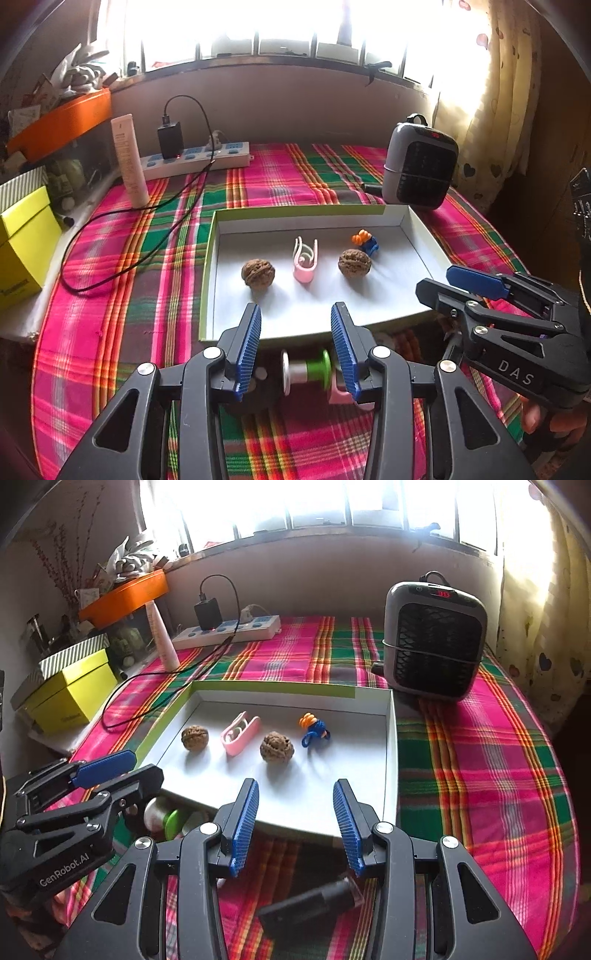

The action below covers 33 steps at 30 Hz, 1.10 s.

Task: Organize objects
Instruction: 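Move both open tools back toward the objects lying beside the tray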

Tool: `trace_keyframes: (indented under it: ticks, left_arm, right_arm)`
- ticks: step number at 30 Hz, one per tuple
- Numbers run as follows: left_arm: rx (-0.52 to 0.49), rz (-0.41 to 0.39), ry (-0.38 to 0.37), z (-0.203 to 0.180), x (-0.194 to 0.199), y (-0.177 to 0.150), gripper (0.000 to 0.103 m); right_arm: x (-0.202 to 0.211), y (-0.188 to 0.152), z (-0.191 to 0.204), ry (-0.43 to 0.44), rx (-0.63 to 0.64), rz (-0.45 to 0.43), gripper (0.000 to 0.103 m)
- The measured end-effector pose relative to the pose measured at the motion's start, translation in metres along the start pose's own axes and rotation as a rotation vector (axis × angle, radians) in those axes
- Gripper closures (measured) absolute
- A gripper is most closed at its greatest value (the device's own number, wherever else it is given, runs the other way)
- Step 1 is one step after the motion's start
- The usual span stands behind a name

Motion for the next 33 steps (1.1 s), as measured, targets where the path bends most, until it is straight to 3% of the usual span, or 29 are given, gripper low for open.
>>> trace_keyframes:
  ticks: [18, 24, 33]
  left_arm:
    - [0.034, -0.005, -0.014, 0.018, 0.010, -0.033, 0.063]
    - [0.052, 0.021, -0.032, 0.026, 0.005, -0.045, 0.057]
    - [0.049, 0.033, -0.056, 0.028, 0.000, -0.053, 0.056]
  right_arm:
    - [0.013, -0.033, 0.001, -0.022, -0.010, -0.012, 0.060]
    - [0.017, -0.045, -0.002, -0.045, -0.007, -0.015, 0.060]
    - [0.017, -0.057, -0.003, -0.035, -0.016, -0.007, 0.060]
Point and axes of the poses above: each gripper's, at about its wrist camera, not at the fingertips, and x roughly against the way its jaws point, z to its left, y to its top, the point moved 8 cm from there along -x, roughly the way its jaws point, and after that the axes turned 13 degrees about z, right-handed, at the moved point
